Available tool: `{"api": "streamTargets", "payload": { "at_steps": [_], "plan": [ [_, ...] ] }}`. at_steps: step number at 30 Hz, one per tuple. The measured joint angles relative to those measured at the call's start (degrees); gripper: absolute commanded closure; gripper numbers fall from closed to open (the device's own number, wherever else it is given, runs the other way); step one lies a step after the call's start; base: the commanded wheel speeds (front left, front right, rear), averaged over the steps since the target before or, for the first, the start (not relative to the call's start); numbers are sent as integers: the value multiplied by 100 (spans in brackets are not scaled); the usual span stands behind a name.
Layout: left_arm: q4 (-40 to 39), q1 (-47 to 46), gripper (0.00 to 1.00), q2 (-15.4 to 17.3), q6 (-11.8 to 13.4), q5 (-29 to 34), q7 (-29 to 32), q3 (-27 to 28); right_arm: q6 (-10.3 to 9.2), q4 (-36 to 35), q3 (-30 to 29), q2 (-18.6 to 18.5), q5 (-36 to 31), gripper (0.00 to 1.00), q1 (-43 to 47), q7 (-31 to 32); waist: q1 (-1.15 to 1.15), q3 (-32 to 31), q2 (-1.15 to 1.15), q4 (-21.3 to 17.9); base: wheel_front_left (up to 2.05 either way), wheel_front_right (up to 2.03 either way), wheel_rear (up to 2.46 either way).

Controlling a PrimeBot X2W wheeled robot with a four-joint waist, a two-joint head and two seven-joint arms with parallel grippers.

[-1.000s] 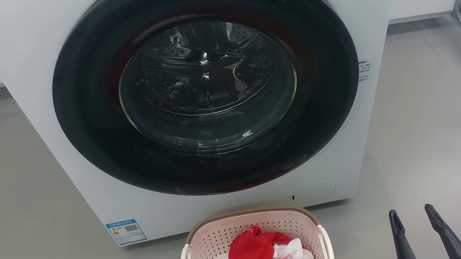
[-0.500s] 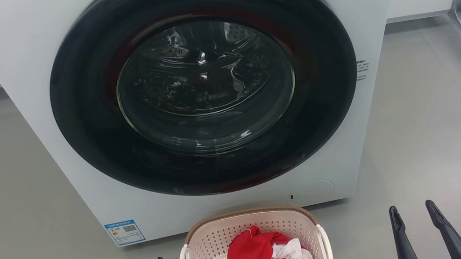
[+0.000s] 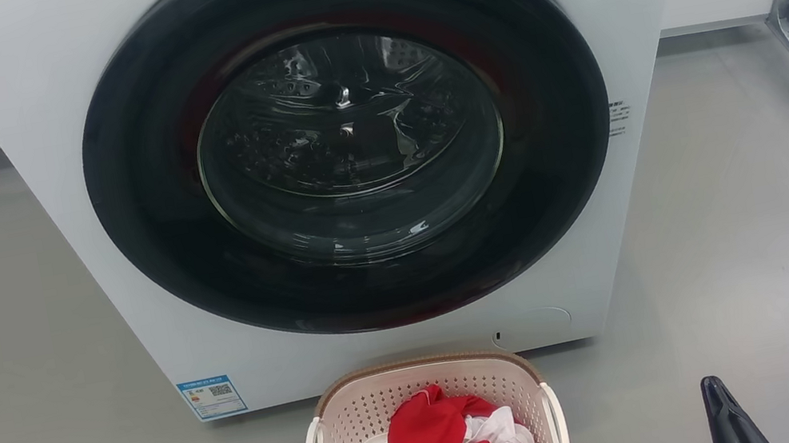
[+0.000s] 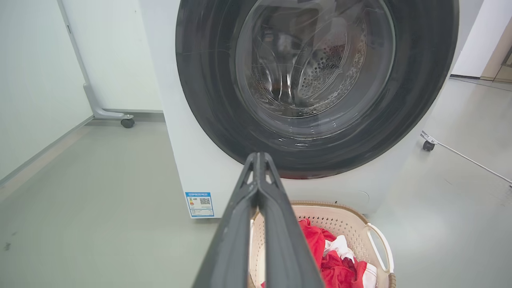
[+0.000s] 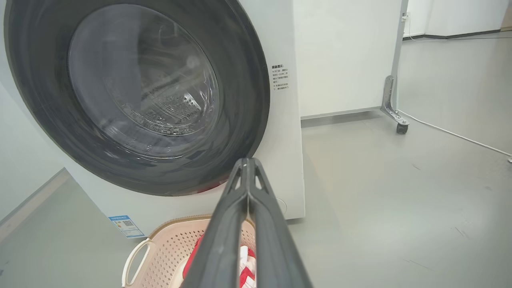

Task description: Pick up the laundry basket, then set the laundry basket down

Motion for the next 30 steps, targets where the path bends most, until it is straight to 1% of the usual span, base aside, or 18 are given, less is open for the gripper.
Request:
{"api": "streamTargets", "payload": {
  "at_steps": [6,11,26,30],
  "plan": [
    [59,-26,100,-15,-63,-441,104,107,87,68,-134,4,442,100,-30,105,0,15,0,-14,0,0,0],
    [103,-47,100,-18,-156,-1001,250,198,166,152,-247,10,920,100,-127,231,0,26,0,-24,0,0,0],
    [276,-264,100,-51,-359,-2264,602,466,376,375,-577,24,2191,100,-370,592,0,57,0,-56,0,0,0],
    [337,-319,100,-54,-414,-2720,709,561,436,464,-689,27,2601,100,-413,708,0,67,0,-66,0,0,0]
  ]
}}
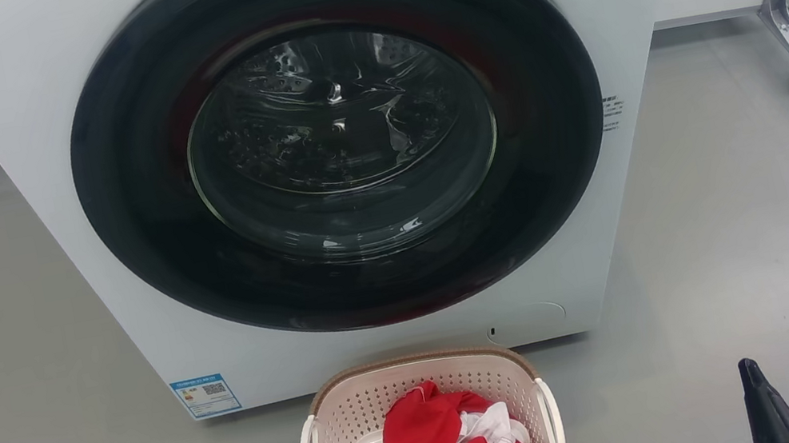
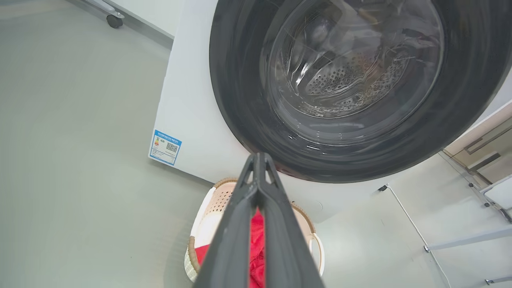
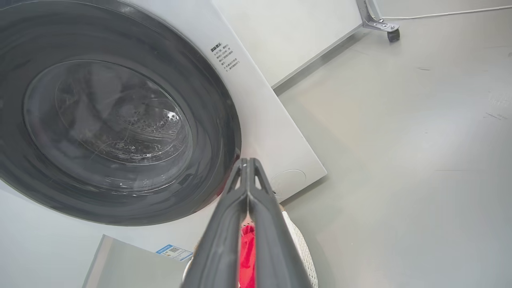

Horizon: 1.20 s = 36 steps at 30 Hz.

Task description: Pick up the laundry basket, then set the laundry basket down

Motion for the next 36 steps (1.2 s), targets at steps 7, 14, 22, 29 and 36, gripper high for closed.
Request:
{"api": "streamTargets", "payload": {
  "at_steps": [7,14,22,29,36],
  "plan": [
    [68,-120,100,-5,-98,-491,136,113,91,103,-133,3,475,100,-119,132,0,12,0,-13,0,0,0],
    [147,-226,100,-14,-232,-1169,303,238,233,244,-304,8,1136,100,-226,304,0,29,0,-30,0,0,0],
    [253,-348,100,-26,-348,-1845,454,383,337,359,-470,11,1792,100,-361,458,0,45,0,-46,0,0,0],
    [307,-471,100,-34,-449,-2394,605,524,442,476,-614,13,2342,100,-501,608,0,60,0,-61,0,0,0],
    [413,-584,100,-51,-548,-3000,756,620,543,588,-757,16,2922,100,-577,756,0,75,0,-76,0,0,0]
  ]
}}
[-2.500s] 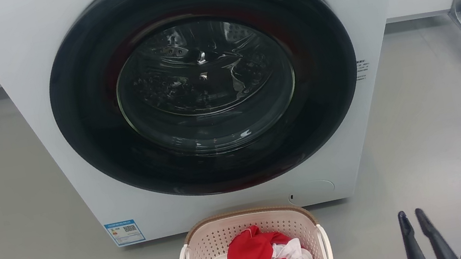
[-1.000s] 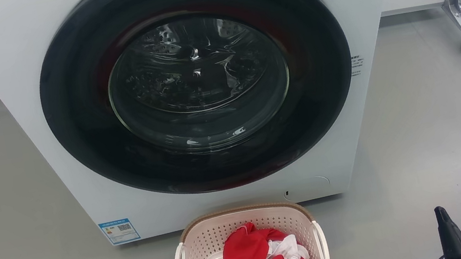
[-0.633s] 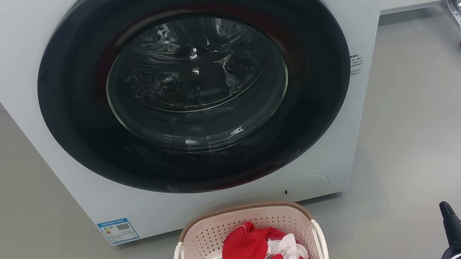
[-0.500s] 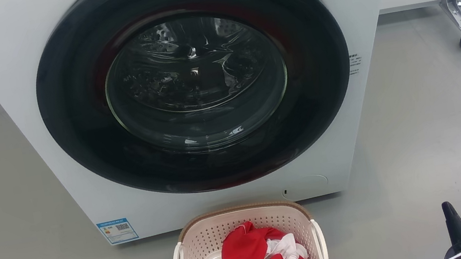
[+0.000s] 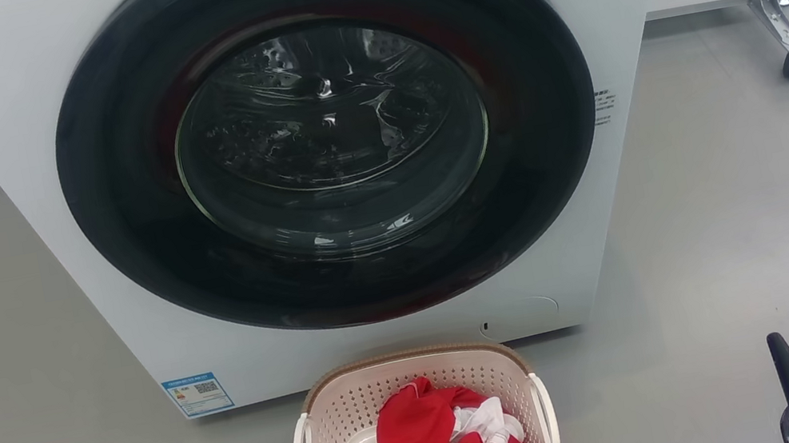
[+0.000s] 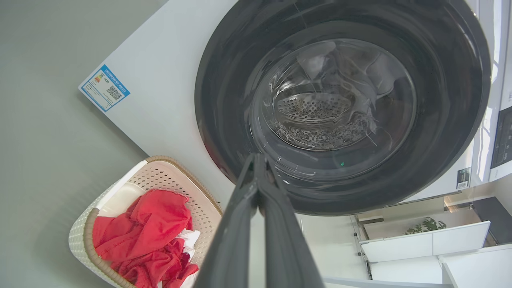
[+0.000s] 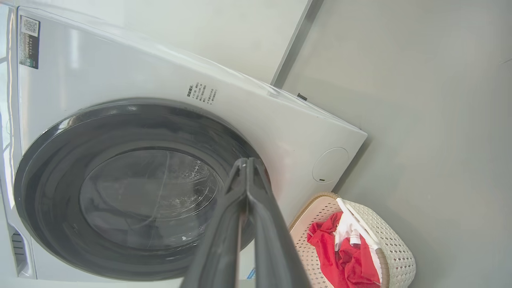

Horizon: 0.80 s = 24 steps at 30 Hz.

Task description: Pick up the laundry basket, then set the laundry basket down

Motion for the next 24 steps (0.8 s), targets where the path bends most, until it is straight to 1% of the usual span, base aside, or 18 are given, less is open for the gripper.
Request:
{"api": "streamTargets", "payload": {
  "at_steps": [12,13,15,18,19,24],
  "plan": [
    [135,-162,100,-16,-155,-1005,248,221,194,191,-253,5,970,100,-207,242,0,25,0,-25,0,0,0],
    [135,-162,100,-16,-155,-1005,248,221,194,191,-253,5,970,100,-207,242,0,25,0,-25,0,0,0],
    [155,-227,100,-21,-212,-1141,279,268,203,232,-297,7,1126,100,-224,261,0,29,0,-30,0,0,0],
    [212,-270,100,-44,-255,-1480,359,320,277,265,-374,8,1454,100,-348,356,0,38,0,-38,0,0,0],
    [212,-270,100,-44,-255,-1480,359,320,277,265,-374,8,1454,100,-348,356,0,38,0,-38,0,0,0],
    [247,-355,100,-54,-348,-1892,457,416,355,346,-485,10,1851,100,-419,458,0,48,0,-48,0,0,0]
  ]
}}
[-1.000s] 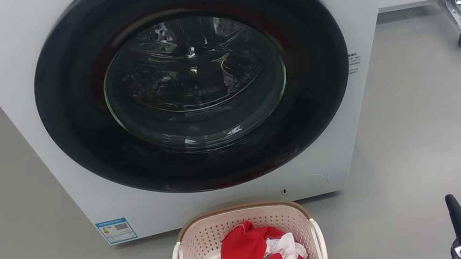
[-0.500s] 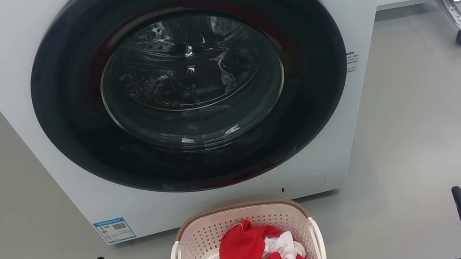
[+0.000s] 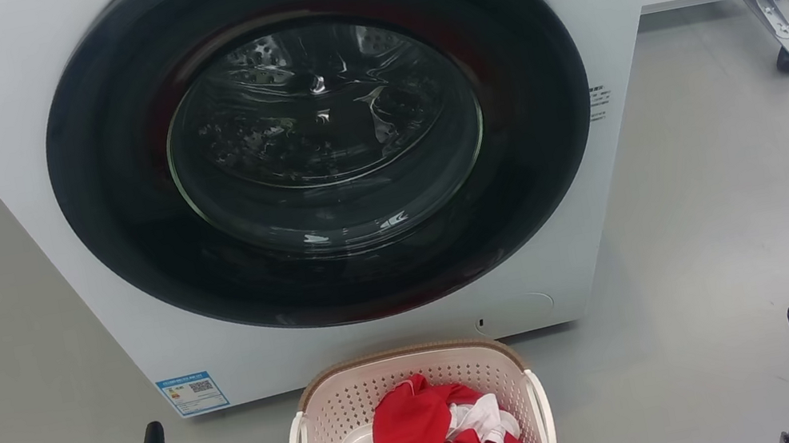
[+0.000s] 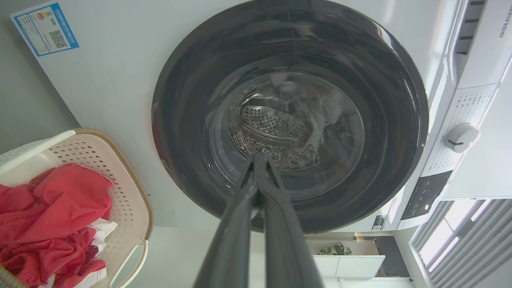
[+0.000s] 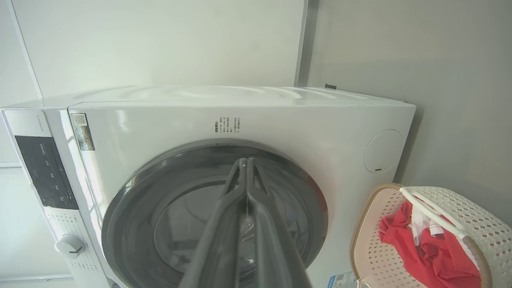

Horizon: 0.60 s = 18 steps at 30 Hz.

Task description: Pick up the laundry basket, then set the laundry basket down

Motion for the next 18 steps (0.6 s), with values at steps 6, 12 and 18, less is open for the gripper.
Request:
{"api": "streamTargets", "payload": {
  "at_steps": [6,12,18],
  "plan": [
    [47,-102,100,-11,-53,-408,94,70,67,83,-85,1,343,100,-47,91,0,8,0,-8,0,0,0],
    [54,-102,100,-16,-53,-420,94,73,74,86,-88,1,344,100,-112,91,-1,8,0,-8,0,0,0],
    [55,-102,100,-16,-53,-420,94,73,74,86,-88,1,348,100,-112,91,-1,8,0,-8,0,0,0]
  ]
}}
